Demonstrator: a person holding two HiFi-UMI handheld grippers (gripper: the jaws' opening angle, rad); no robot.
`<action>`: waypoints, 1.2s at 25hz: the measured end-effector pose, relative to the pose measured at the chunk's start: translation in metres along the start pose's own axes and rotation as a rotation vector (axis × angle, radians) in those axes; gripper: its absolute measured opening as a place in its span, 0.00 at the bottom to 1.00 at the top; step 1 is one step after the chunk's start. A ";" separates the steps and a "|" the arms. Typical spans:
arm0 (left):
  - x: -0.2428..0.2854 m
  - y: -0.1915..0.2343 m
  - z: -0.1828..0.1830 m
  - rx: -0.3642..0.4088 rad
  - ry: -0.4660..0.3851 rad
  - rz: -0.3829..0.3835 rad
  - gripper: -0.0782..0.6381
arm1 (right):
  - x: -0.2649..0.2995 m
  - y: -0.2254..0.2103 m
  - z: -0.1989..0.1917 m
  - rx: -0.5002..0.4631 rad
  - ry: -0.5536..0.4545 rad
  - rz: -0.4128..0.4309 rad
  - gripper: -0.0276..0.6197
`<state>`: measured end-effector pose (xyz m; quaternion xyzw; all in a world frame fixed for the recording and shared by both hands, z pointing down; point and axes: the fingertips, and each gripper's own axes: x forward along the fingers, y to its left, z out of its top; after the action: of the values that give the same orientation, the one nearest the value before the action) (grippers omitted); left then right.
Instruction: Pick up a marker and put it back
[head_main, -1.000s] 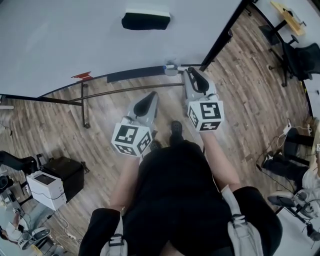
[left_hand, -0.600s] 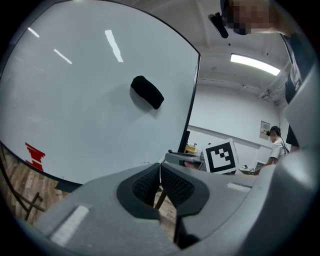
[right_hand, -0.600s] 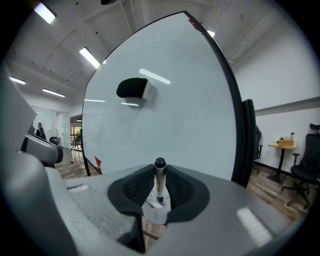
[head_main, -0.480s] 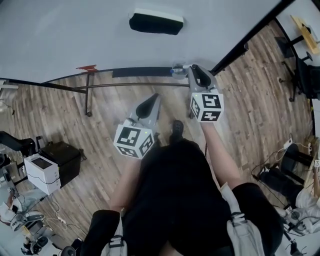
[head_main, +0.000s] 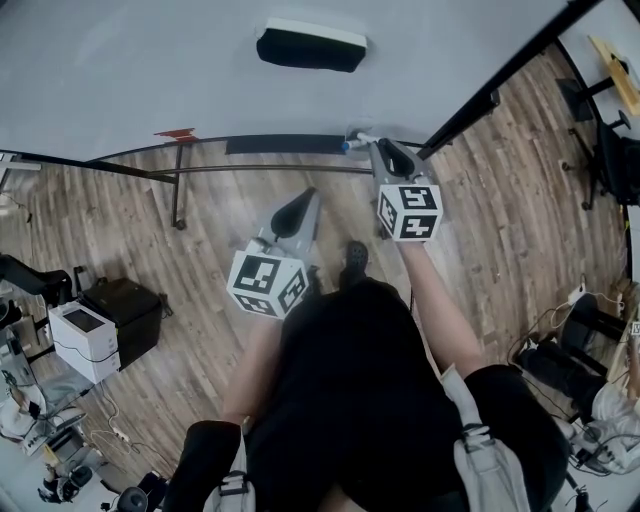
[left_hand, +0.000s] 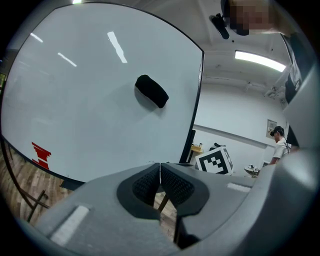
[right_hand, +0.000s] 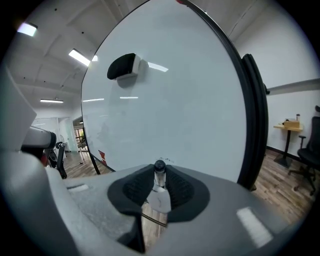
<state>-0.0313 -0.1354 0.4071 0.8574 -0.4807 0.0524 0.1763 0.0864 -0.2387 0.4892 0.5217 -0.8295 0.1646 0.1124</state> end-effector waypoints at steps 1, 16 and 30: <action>0.000 0.000 0.000 0.000 0.000 0.000 0.13 | 0.001 0.000 -0.002 0.001 0.006 0.002 0.16; -0.011 -0.002 -0.001 0.002 -0.006 0.014 0.13 | -0.003 0.000 -0.008 -0.045 0.029 -0.045 0.16; -0.005 -0.007 0.000 0.000 -0.008 0.008 0.13 | -0.007 0.001 -0.009 -0.058 0.060 0.012 0.16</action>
<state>-0.0282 -0.1286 0.4040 0.8557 -0.4847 0.0499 0.1742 0.0886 -0.2293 0.4951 0.5082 -0.8333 0.1564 0.1513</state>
